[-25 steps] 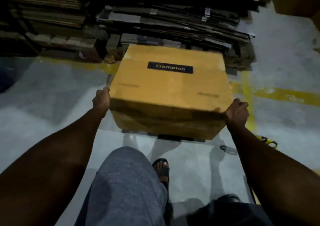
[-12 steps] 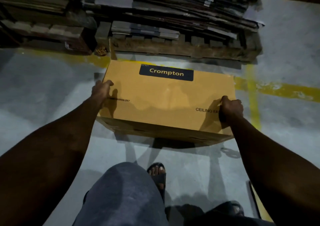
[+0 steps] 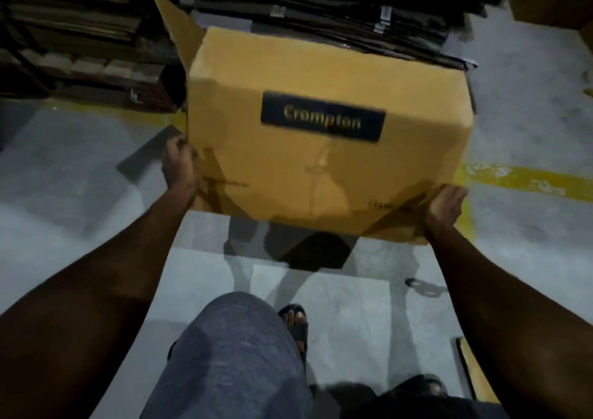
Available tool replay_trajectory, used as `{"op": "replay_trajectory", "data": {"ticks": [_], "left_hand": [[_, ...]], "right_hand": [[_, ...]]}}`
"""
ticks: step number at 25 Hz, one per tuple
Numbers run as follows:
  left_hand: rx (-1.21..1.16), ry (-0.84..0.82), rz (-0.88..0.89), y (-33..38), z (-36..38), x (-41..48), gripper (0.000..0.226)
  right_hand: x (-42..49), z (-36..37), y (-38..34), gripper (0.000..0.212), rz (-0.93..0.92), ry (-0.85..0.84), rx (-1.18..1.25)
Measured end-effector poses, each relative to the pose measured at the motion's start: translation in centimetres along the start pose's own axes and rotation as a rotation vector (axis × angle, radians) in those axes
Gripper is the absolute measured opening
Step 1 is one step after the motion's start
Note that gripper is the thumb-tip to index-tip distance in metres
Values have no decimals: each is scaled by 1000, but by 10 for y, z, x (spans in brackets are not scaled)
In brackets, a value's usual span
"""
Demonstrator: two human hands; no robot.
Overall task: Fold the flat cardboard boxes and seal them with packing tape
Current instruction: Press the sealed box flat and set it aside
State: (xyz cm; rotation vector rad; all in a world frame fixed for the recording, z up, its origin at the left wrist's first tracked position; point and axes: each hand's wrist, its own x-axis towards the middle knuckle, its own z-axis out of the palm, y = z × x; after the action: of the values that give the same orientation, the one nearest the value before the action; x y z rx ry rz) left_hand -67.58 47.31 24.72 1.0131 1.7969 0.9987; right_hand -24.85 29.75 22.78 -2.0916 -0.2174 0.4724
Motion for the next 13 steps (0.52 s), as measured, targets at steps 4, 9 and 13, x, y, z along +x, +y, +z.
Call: {"op": "replay_trajectory", "data": {"ticks": [4, 9, 13], "left_hand": [[-58, -3, -258, -38, -29, -60, 47], [-127, 229, -284, -56, -64, -81, 50], [-98, 226, -218, -26, -68, -71, 54]], "right_hand": [[-22, -26, 26, 41, 178, 18, -119], [-42, -43, 18, 42, -139, -24, -245], [-50, -33, -2, 55, -482, -379, -638]]}}
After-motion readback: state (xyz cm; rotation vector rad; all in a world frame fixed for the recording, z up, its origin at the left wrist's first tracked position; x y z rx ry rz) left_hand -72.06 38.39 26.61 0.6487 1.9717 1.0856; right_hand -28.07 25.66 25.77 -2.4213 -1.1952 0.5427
